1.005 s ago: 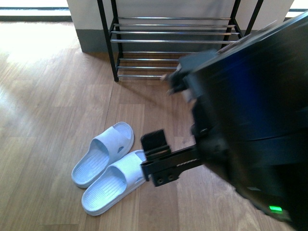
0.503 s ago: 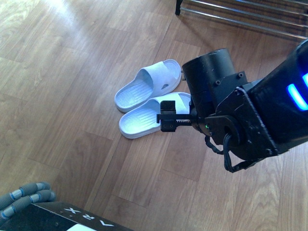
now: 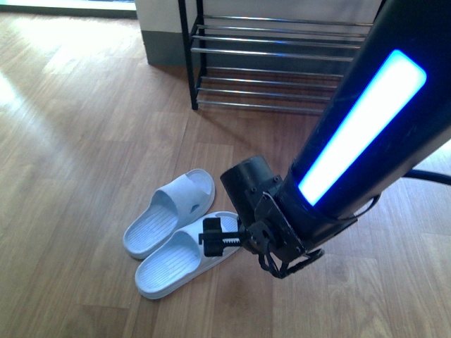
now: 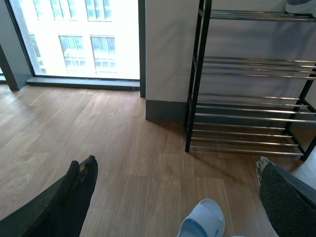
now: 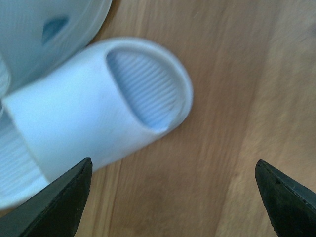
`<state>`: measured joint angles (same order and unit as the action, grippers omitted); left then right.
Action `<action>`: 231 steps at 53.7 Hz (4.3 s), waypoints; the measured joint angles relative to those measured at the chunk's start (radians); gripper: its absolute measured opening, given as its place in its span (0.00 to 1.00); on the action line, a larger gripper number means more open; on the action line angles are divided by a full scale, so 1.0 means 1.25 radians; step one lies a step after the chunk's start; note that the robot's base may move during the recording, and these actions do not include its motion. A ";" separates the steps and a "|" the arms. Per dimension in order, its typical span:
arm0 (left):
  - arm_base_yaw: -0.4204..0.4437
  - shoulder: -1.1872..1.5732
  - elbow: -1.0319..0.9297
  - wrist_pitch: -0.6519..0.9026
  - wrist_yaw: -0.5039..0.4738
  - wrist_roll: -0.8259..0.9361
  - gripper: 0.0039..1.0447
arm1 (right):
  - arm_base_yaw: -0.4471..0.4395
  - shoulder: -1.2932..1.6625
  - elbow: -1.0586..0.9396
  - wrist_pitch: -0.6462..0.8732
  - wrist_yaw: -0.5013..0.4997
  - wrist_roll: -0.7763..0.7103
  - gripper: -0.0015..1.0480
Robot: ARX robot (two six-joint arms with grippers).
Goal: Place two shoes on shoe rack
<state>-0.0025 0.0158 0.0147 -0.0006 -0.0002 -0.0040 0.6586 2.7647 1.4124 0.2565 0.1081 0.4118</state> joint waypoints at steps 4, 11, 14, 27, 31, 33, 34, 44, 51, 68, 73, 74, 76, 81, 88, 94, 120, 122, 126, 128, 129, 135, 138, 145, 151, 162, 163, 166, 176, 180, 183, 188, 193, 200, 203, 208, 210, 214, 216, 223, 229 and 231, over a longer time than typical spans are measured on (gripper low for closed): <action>0.000 0.000 0.000 0.000 0.000 0.000 0.91 | 0.013 0.034 0.000 -0.001 -0.034 0.013 0.91; 0.000 0.000 0.000 0.000 0.000 0.000 0.91 | 0.036 0.074 0.002 0.005 -0.039 0.075 0.91; 0.000 0.000 0.000 0.000 0.000 0.000 0.91 | 0.045 0.077 0.005 0.009 -0.053 0.109 0.91; 0.000 0.000 0.000 0.000 0.000 0.000 0.91 | 0.065 0.076 0.022 0.024 -0.103 0.216 0.91; 0.000 0.000 0.000 0.000 0.000 0.000 0.91 | 0.066 0.077 0.032 0.024 -0.090 0.228 0.91; 0.000 0.000 0.000 0.000 0.000 0.000 0.91 | 0.067 0.077 0.039 0.023 -0.086 0.234 0.91; 0.000 0.000 0.000 0.000 0.000 0.000 0.91 | 0.067 0.077 0.041 0.023 -0.085 0.237 0.91; 0.000 0.000 0.000 0.000 0.000 0.000 0.91 | 0.073 0.077 0.059 0.023 -0.057 0.254 0.91; 0.000 0.000 0.000 0.000 0.000 0.000 0.91 | 0.074 0.085 0.083 0.005 -0.009 0.262 0.91; 0.000 0.000 0.000 0.000 0.000 0.000 0.91 | 0.063 0.137 0.137 -0.026 0.092 0.244 0.91; 0.000 0.000 0.000 0.000 0.000 0.000 0.91 | 0.060 0.146 0.138 -0.016 0.119 0.238 0.84; 0.000 0.000 0.000 0.000 0.000 0.000 0.91 | 0.059 0.146 0.137 -0.011 0.125 0.236 0.80; 0.000 0.000 0.000 0.000 0.000 0.000 0.91 | 0.057 0.147 0.137 -0.001 0.131 0.235 0.72; 0.000 0.000 0.000 0.000 0.000 0.000 0.91 | 0.050 0.147 0.136 0.012 0.132 0.226 0.54; 0.000 0.000 0.000 0.000 0.000 0.000 0.91 | 0.041 0.147 0.127 0.028 0.135 0.211 0.30; 0.000 0.000 0.000 0.000 0.000 0.000 0.91 | 0.031 0.142 0.112 0.042 0.146 0.199 0.14; 0.000 0.000 0.000 0.000 0.000 0.000 0.91 | -0.180 -0.268 -0.270 0.255 0.142 0.096 0.02; 0.000 0.000 0.000 0.000 0.000 0.000 0.91 | -0.206 -0.312 -0.308 0.266 0.134 0.086 0.02; 0.000 0.000 0.000 0.000 0.000 0.000 0.91 | -0.266 -0.410 -0.391 0.290 0.115 0.062 0.02; 0.000 0.000 0.000 0.000 0.000 0.000 0.91 | -0.298 -0.464 -0.433 0.298 0.101 0.047 0.02; 0.000 0.000 0.000 0.000 0.000 0.000 0.91 | -0.310 -0.486 -0.449 0.301 0.093 0.042 0.02; 0.000 0.000 0.000 0.000 0.000 0.000 0.91 | -0.359 -0.590 -0.523 0.312 0.060 0.015 0.02; 0.000 0.000 0.000 0.000 0.000 0.000 0.91 | -0.380 -0.648 -0.564 0.314 0.041 0.001 0.02; 0.000 0.000 0.000 0.000 0.000 0.000 0.91 | -0.412 -0.764 -0.644 0.316 0.006 -0.023 0.02; 0.000 0.000 0.000 0.000 0.000 0.000 0.91 | -0.433 -0.881 -0.721 0.308 -0.026 -0.048 0.02; 0.000 0.000 0.000 0.000 0.000 0.000 0.91 | -0.445 -0.976 -0.771 0.302 -0.039 -0.058 0.02; 0.000 0.000 0.000 0.000 0.000 0.000 0.91 | -0.445 -0.976 -0.771 0.302 -0.039 -0.058 0.02; 0.000 0.000 0.000 0.000 0.000 0.000 0.91 | -0.445 -0.975 -0.772 0.302 -0.040 -0.061 0.02; 0.000 0.000 0.000 0.000 0.000 0.000 0.91 | -0.445 -0.975 -0.772 0.302 -0.040 -0.062 0.02; 0.000 0.000 0.000 0.000 0.000 0.000 0.91 | -0.445 -0.975 -0.772 0.302 -0.040 -0.062 0.02; 0.000 0.000 0.000 0.000 0.000 0.000 0.91 | -0.445 -0.976 -0.772 0.302 -0.040 -0.064 0.02; 0.000 0.000 0.000 0.000 0.000 0.000 0.91 | -0.445 -0.976 -0.772 0.302 -0.039 -0.064 0.02; 0.000 0.000 0.000 0.000 0.000 0.000 0.91 | -0.445 -0.976 -0.772 0.302 -0.040 -0.067 0.02; 0.000 0.000 0.000 0.000 0.000 0.000 0.91 | -0.445 -0.975 -0.772 0.302 -0.040 -0.069 0.02; 0.000 0.000 0.000 0.000 0.000 0.000 0.91 | -0.445 -0.975 -0.772 0.302 -0.039 -0.069 0.02; 0.000 0.000 0.000 0.000 0.000 0.000 0.91 | -0.445 -0.975 -0.772 0.302 -0.040 -0.070 0.02; 0.000 0.000 0.000 0.000 0.000 0.000 0.91 | -0.445 -0.975 -0.772 0.302 -0.040 -0.070 0.02; 0.000 0.000 0.000 0.000 0.000 0.000 0.91 | -0.445 -0.975 -0.772 0.302 -0.040 -0.070 0.02; 0.000 0.000 0.000 0.000 0.000 0.000 0.91 | -0.445 -0.975 -0.772 0.302 -0.040 -0.070 0.02; -0.034 0.085 0.044 -0.108 -0.156 -0.045 0.91 | -0.445 -0.975 -0.772 0.302 -0.040 -0.070 0.02; 0.022 0.278 0.058 -0.036 -0.143 -0.042 0.91 | -0.445 -0.975 -0.772 0.302 -0.040 -0.070 0.02; 0.038 0.325 0.058 -0.002 -0.125 -0.036 0.91 | -0.445 -0.975 -0.772 0.302 -0.040 -0.070 0.02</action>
<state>0.0456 0.4217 0.0875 -0.0025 -0.1570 -0.0486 0.1024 1.5455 0.4469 0.6338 0.0582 0.3248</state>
